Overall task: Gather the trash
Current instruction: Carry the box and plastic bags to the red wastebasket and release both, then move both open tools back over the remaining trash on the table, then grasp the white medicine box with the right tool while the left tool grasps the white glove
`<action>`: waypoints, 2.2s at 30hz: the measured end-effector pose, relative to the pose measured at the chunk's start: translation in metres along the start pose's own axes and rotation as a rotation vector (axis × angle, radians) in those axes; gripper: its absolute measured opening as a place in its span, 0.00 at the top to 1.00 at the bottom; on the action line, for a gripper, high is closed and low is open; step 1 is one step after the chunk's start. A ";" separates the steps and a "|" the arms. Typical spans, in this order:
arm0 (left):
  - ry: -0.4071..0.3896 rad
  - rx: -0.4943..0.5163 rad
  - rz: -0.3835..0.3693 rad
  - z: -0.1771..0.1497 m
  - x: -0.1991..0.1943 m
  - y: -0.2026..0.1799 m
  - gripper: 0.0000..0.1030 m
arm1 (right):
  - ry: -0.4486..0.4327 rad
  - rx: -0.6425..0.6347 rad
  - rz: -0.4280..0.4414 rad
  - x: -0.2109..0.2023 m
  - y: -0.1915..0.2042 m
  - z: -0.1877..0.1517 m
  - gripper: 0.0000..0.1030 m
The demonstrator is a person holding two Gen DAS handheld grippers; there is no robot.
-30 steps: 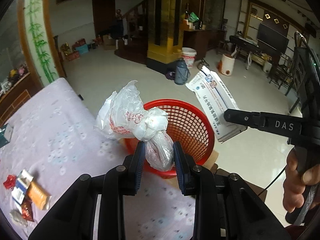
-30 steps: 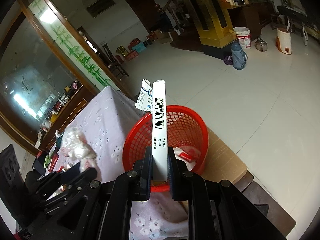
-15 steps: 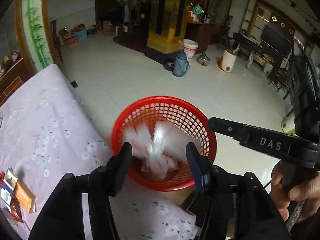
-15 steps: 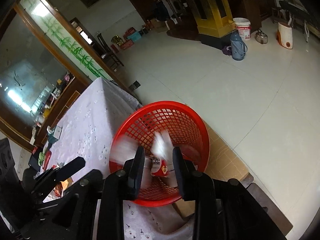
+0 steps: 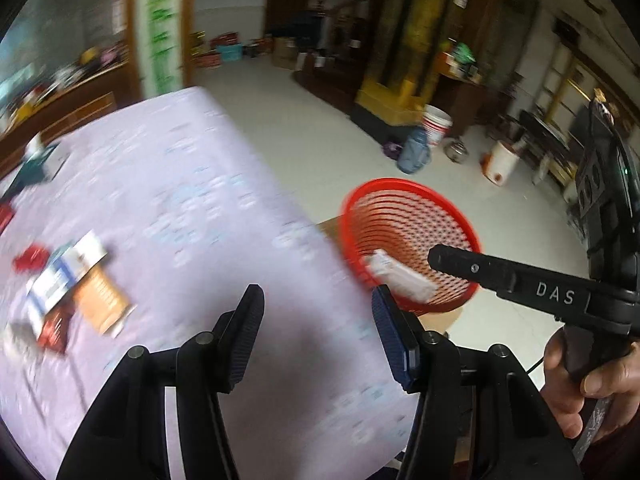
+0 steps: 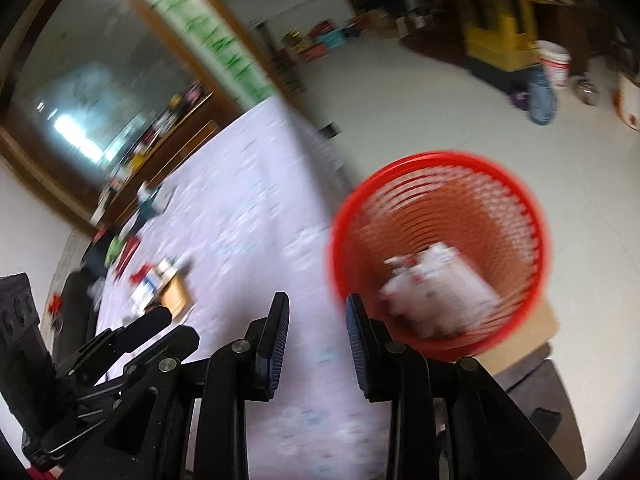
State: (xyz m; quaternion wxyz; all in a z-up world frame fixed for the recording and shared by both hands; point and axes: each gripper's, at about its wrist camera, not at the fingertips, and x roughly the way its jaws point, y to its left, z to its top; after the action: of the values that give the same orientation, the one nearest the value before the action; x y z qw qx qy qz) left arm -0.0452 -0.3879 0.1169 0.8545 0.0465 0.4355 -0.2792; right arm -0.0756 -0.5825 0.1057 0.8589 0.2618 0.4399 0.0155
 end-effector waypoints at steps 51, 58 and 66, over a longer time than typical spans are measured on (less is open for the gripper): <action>0.000 -0.623 0.230 -0.115 -0.105 0.343 0.42 | 0.448 -0.706 0.269 0.199 0.291 -0.060 0.51; 0.056 -0.652 0.174 -0.086 -0.063 0.346 0.31 | 0.413 -0.656 0.272 0.182 0.274 -0.056 0.50; 0.134 -0.609 0.253 -0.081 -0.018 0.353 0.65 | 0.405 -0.656 0.260 0.176 0.265 -0.068 0.46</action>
State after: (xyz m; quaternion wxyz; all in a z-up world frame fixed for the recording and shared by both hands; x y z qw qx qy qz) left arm 0.0710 -0.0576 0.0227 0.8264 -0.1391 0.5451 -0.0244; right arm 0.0345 -0.2787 0.0647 0.7836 0.0191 0.5353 0.3146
